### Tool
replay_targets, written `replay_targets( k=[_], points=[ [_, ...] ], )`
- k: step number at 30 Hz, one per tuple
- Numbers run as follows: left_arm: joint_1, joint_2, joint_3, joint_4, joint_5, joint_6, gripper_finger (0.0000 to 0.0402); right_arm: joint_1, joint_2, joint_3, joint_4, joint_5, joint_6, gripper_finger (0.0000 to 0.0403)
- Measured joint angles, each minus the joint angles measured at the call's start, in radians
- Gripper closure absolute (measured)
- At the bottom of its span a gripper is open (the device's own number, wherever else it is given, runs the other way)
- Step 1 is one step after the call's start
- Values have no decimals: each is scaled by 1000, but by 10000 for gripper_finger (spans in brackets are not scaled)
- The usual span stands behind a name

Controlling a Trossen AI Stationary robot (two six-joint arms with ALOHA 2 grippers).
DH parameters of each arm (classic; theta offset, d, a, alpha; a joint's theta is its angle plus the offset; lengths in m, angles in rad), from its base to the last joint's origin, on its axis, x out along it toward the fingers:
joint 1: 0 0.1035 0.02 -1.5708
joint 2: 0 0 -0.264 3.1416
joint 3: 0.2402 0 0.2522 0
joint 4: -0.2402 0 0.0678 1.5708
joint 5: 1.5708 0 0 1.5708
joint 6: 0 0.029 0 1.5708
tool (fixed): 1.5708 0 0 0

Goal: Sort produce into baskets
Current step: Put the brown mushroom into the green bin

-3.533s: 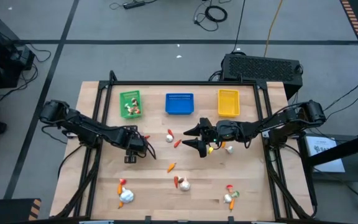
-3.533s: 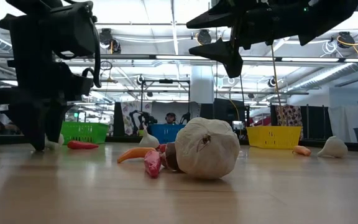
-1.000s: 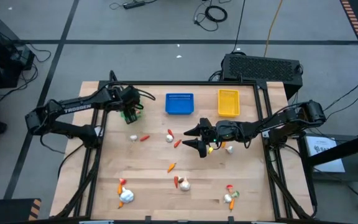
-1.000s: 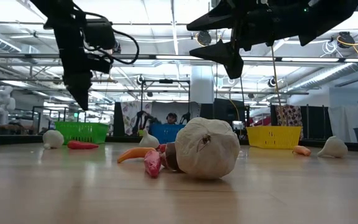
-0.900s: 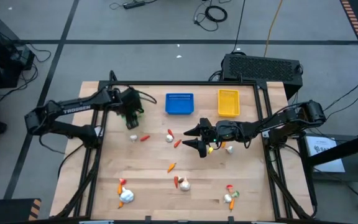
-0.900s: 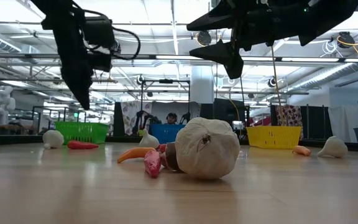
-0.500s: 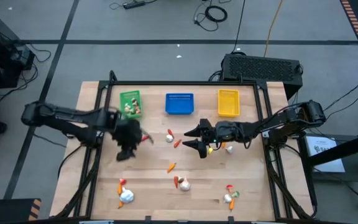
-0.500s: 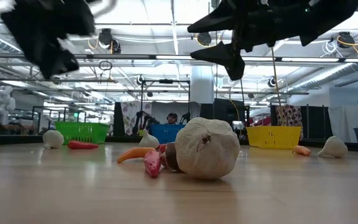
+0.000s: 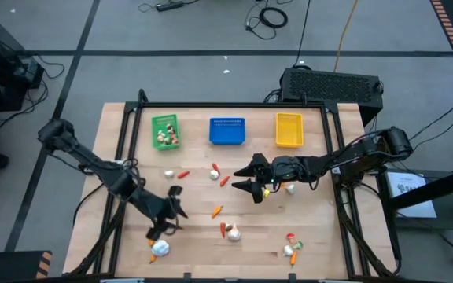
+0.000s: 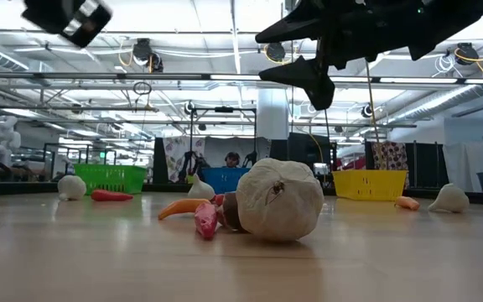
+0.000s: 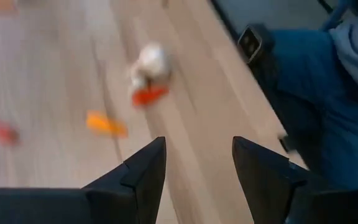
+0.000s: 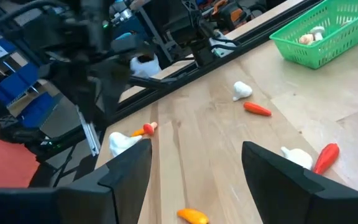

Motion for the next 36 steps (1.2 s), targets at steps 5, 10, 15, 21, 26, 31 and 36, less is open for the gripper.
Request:
replay_targets(
  k=[5, 10, 15, 21, 26, 31, 36],
  points=[
    [-5, 150, -13, 217, -72, 222, 210, -1, 0, 0, 0, 0, -16, 163],
    [30, 331, -13, 488, -83, 431, 210, -4, 0, 0, 1, 2, -26, 163],
    [123, 480, -10, 727, -29, 423, 210, -20, 0, 0, 1, 2, -26, 163],
    [196, 597, 21, 736, 79, 403, 210, -44, 0, 0, 1, 2, -41, 163],
    [210, 686, 77, 739, 106, 380, 210, -56, 0, 0, 1, 1, -51, 163],
    [209, 764, 127, 737, 140, 377, 210, -60, 0, 0, 1, 0, -52, 163],
    [210, 782, 140, 737, 155, 377, 210, -60, 0, 0, 1, -1, -52, 163]
  ],
)
